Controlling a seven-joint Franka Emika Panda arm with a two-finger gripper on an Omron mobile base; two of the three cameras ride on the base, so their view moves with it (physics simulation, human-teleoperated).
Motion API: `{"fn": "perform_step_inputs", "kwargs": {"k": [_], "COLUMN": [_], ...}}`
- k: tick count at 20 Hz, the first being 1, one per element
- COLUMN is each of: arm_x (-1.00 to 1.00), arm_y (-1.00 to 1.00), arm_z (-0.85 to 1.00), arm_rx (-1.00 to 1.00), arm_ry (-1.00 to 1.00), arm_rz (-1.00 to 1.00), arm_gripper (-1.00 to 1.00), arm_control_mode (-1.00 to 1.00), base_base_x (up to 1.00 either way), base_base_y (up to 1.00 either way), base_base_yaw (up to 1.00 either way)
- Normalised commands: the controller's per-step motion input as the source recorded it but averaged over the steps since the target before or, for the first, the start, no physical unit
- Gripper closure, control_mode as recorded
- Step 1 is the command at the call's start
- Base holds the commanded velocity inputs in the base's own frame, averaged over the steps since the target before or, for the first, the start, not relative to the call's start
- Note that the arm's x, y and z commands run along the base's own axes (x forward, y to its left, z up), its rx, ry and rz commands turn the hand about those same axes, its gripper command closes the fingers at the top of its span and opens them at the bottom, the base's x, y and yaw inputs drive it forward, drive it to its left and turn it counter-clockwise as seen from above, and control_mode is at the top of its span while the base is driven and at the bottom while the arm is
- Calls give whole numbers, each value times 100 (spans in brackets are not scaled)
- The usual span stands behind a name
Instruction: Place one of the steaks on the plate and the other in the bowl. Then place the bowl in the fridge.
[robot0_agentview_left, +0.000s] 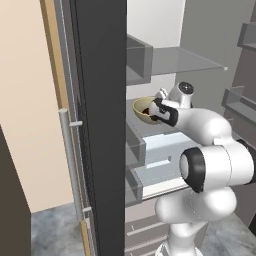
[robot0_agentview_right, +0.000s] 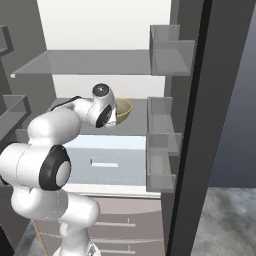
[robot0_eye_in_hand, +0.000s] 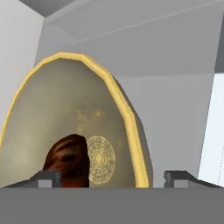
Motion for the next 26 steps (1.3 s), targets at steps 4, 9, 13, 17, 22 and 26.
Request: {"fn": "perform_step_inputs", "kwargs": {"k": [4,9,13,17,22,26], "arm_x": [-2,-22,-40,-71,-83,-93], "arm_y": [0,-9,-20,-7,-8,-5], "arm_z": [57,41,6,30,26,6], "arm_rx": [6,7,0,0,0,0], "arm_ry": [-14,-5,0,0,5,8], "arm_rz": [-1,-2,0,1,7,4], "arm_gripper": [-100,-100,-100,-100,-100,-100], "arm_control_mode": [-100,-100,-100,-100,-100,-100], "base_base_x": [0,0,0,0,0,0], "base_base_y": [0,0,0,0,0,0], "base_base_yaw": [0,0,0,0,0,0]}}
